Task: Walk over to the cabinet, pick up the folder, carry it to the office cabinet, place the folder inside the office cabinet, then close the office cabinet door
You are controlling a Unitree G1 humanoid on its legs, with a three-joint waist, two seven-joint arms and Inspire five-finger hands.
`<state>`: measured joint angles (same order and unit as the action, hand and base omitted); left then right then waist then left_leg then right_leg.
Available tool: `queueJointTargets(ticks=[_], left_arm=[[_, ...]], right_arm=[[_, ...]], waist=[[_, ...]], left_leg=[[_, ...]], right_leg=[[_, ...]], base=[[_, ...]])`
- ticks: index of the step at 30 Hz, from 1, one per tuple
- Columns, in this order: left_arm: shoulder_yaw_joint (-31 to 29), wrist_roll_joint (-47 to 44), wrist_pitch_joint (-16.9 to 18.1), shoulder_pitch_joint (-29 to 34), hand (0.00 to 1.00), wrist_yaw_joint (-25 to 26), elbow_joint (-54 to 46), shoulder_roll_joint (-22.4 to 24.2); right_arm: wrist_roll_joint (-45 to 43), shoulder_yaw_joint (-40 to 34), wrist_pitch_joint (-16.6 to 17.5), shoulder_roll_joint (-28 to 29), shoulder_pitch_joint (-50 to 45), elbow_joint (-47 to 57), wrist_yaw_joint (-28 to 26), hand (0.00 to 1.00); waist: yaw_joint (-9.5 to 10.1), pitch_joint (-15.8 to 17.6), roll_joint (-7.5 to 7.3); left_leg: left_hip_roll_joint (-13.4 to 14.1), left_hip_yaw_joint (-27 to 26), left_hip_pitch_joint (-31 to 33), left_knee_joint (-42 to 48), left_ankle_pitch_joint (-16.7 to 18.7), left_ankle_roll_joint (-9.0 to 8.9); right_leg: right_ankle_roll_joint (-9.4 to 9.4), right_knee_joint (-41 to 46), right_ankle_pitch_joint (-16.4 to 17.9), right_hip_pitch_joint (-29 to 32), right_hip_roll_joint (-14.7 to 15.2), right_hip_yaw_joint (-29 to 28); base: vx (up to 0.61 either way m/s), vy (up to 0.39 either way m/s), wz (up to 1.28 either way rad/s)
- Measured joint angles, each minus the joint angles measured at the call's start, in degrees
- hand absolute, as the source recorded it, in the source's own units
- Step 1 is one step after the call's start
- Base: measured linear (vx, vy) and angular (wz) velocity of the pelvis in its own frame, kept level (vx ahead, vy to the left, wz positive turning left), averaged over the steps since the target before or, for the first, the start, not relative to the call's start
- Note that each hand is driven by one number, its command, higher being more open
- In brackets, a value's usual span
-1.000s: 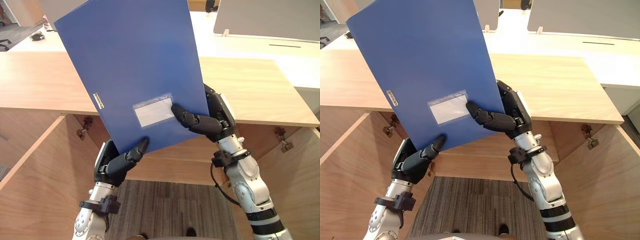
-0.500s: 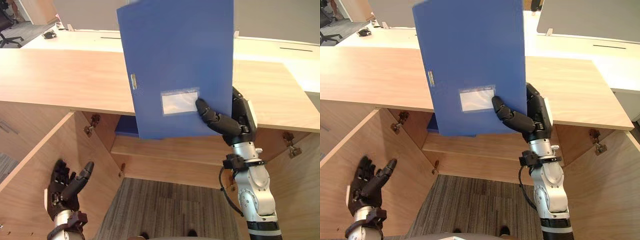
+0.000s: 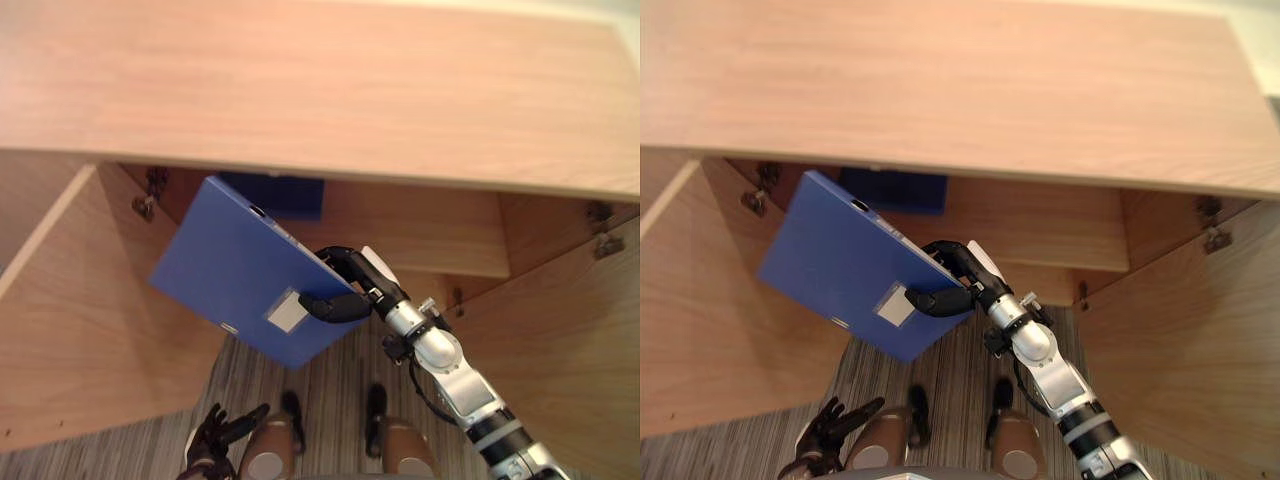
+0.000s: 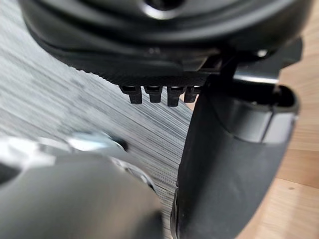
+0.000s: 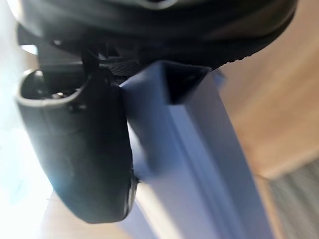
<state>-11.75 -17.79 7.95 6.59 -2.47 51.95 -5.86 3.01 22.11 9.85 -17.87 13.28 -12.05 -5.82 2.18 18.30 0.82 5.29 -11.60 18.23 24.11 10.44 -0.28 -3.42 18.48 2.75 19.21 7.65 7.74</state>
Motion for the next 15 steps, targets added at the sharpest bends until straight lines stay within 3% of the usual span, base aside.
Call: queueJointTargets(ticks=[5,8,15], left_arm=[[2.4,-0.3,0.4,-5.5,1.00,0.8,-0.2,-0.2],[3.5,-1.0,1.3,-8.1,1.00,1.0,-1.0,-0.5],[3.1,-3.8,2.0,-12.6,1.00,2.0,-8.7,2.0]], right_arm=[[-0.1,-2.9,-1.9,-0.9,5.6,-3.6,3.6,0.00],[-3.7,-6.3,-2.5,0.0,8.5,-4.7,5.7,0.00],[-25.3,-19.2,-1.5,5.7,19.3,-2.9,14.7,0.00]], waist=[[-0.19,5.4,1.84],[-0.12,6.6,2.37],[0.15,7.6,2.65]], left_leg=[[0.6,0.3,9.7,6.3,0.4,0.22],[2.0,0.5,15.7,11.5,1.4,0.90],[4.6,2.0,30.0,23.8,4.9,1.19]], right_leg=[[0.35,6.7,0.6,10.0,0.7,-0.4],[0.71,11.9,1.9,16.2,0.7,-0.8],[1.83,24.7,6.2,30.6,1.0,-0.4]], base=[[-0.18,0.012,0.01],[-0.09,-0.016,-0.07],[-0.07,-0.034,-0.01]])
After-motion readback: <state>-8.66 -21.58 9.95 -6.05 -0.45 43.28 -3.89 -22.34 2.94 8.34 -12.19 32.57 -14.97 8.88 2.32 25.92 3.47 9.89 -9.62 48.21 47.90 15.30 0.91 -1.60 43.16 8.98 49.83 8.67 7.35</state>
